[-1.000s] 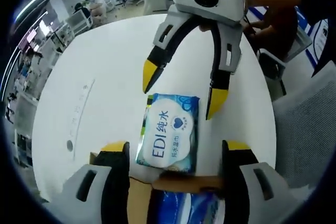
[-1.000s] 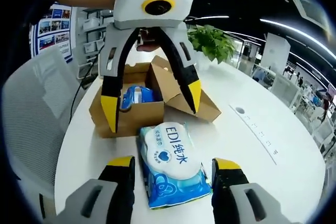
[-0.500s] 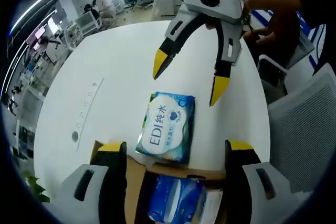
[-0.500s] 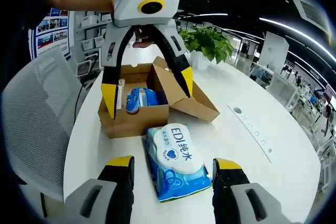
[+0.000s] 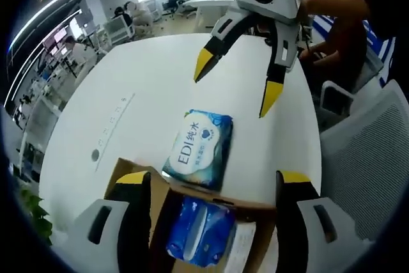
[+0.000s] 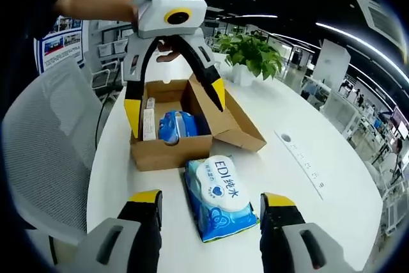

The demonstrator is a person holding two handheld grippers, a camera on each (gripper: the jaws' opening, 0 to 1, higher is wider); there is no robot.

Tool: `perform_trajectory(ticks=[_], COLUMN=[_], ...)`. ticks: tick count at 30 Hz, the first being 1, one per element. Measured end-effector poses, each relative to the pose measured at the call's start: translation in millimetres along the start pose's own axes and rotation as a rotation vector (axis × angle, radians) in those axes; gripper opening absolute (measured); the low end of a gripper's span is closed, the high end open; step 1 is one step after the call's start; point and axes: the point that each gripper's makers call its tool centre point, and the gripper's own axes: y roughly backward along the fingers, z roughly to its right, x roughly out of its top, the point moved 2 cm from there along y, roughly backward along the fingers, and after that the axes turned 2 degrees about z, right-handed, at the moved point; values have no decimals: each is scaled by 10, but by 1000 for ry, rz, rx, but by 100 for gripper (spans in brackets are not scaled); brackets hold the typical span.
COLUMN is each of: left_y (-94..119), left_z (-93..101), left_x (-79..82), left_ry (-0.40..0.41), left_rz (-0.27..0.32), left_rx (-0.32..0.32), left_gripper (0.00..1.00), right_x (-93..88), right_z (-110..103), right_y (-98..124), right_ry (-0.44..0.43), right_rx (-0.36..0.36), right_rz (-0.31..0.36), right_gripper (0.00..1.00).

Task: Operate the shoe box by opening the lid, removing the specified soft item, and placing it in the target area until the item is outside and the box remains undamaged.

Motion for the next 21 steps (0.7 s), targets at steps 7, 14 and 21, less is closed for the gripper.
perform_trajectory(ticks=[7,14,21], left_y=[165,295,447], left_z=[60,98,140], left_x=[-20,-29,-82], left_ry=[3,22,25], left_rz=[27,64,100], left_rx=[21,38,64], left_gripper=[83,87,90], right_x=[125,256,356], right_z=[-105,-195,-288], right_y=[13,27,13], right_ry=[17,31,39], right_rx=[-3,-14,-15], right_rz=[-4,-3,-10], right_gripper=[62,64,66])
